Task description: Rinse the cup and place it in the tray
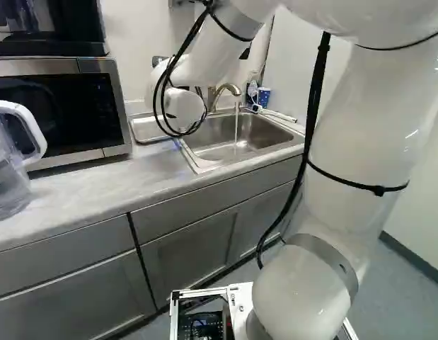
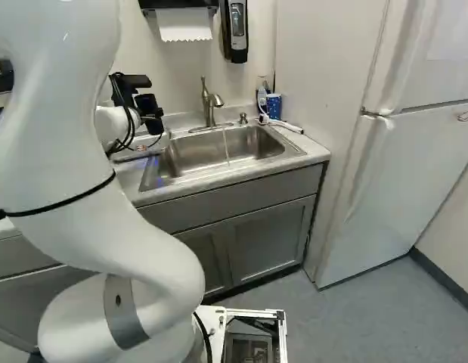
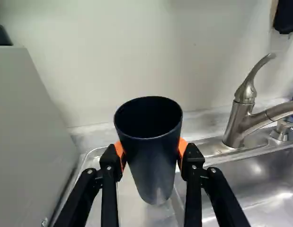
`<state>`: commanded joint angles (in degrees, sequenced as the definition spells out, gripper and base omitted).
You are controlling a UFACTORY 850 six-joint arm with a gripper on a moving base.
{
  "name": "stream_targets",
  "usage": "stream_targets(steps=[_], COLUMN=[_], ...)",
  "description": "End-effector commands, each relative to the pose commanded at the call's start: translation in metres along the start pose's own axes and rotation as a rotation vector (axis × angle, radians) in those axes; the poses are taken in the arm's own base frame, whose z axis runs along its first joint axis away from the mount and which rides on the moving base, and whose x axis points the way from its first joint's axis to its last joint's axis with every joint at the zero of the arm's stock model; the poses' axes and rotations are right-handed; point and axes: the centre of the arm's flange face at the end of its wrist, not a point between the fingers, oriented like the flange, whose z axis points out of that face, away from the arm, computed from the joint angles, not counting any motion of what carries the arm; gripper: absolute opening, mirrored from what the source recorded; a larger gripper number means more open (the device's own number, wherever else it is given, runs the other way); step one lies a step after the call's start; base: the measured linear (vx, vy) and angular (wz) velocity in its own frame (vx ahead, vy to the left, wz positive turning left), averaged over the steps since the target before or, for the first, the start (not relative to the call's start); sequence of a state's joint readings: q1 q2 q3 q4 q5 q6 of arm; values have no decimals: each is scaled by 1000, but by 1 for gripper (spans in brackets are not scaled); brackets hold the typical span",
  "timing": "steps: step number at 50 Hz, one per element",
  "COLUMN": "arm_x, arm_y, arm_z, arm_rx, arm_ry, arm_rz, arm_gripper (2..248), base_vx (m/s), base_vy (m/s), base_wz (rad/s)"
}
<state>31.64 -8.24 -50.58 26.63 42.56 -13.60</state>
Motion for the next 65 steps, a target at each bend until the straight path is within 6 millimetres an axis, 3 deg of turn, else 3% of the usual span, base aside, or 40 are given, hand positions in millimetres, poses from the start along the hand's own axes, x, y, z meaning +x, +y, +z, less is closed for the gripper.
stream_targets(steps=[10, 39, 65], arm_x=[-6, -37, -39], arm_y=[-12, -11, -11], arm_z=[4, 10, 10], arm_rx=[17, 11, 15], arm_ry=[-2, -58, -74], arm_rz=[-6, -25, -25], arm_gripper=[124, 124, 124], base_vx=[0, 0, 0], base_vy=[0, 0, 0], base_wz=[0, 0, 0])
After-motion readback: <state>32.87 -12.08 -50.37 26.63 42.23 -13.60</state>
